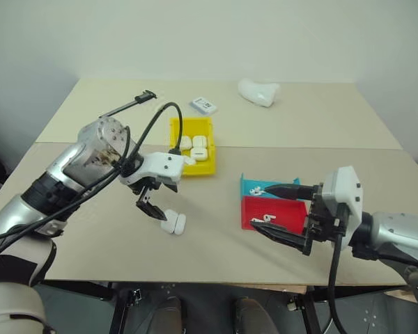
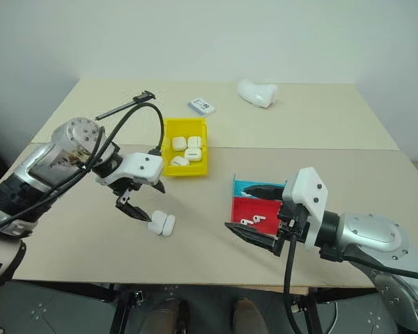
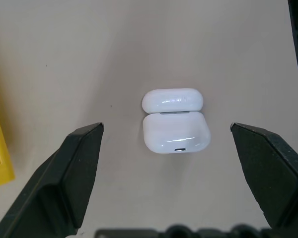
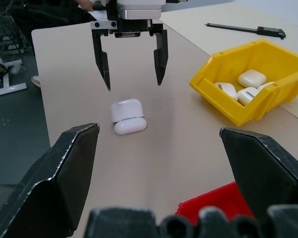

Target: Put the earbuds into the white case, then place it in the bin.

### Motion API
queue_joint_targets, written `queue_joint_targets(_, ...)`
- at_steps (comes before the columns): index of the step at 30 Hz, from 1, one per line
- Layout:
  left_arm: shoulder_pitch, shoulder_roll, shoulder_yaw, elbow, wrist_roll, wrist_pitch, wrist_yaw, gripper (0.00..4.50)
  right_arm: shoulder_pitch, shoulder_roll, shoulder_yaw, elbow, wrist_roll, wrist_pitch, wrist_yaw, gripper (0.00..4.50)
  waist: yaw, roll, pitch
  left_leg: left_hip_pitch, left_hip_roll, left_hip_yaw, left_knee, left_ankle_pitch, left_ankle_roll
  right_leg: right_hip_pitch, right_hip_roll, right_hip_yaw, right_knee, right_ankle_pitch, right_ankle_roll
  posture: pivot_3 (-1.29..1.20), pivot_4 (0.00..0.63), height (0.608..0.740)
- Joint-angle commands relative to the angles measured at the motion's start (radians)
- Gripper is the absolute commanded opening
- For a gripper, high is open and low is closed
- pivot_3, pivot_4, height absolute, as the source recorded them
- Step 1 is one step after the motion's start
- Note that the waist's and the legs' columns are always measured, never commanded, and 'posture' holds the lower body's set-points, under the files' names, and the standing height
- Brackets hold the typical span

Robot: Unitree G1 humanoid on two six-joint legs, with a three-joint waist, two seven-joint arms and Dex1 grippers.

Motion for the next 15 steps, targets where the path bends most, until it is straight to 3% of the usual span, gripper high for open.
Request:
queue_joint_targets(1,-0.004,-0.035,0.065,0.016,-0.011,-0.018,-0.002,4.27,-0.003,-0.002,-0.031,-0.033,0.012,-0.029,-0.001,4.50,0.001,0.000,0.000,0.000,0.000,0.000,0.000,0.000,0.000,0.000,0.000,0.000,0.000,0.000,0.000,0.00,0.150,0.740)
queue_joint_targets(3,0.002,-0.039,0.064,0.010,-0.015,-0.001,-0.005,3.89,-0.001,-0.004,-0.035,-0.033,0.013,-0.029,0.001,4.50,0.001,0.000,0.000,0.000,0.000,0.000,0.000,0.000,0.000,0.000,0.000,0.000,0.000,0.000,0.000,0.00,0.150,0.740)
queue_joint_targets(14,0.117,0.006,0.028,-0.090,0.057,0.016,-0.004,0.21,0.003,-0.005,-0.037,-0.037,0.027,-0.020,-0.002,4.50,-0.003,0.000,0.000,0.000,0.000,0.000,0.000,0.000,0.000,0.000,0.000,0.000,0.000,0.000,0.000,0.00,0.150,0.740)
queue_joint_targets(15,0.126,0.011,0.030,-0.097,0.060,0.016,-0.004,0.03,0.006,-0.005,-0.039,-0.039,0.029,-0.019,-0.002,4.50,-0.003,0.000,0.000,0.000,0.000,0.000,0.000,0.000,0.000,0.000,0.000,0.000,0.000,0.000,0.000,0.00,0.150,0.740)
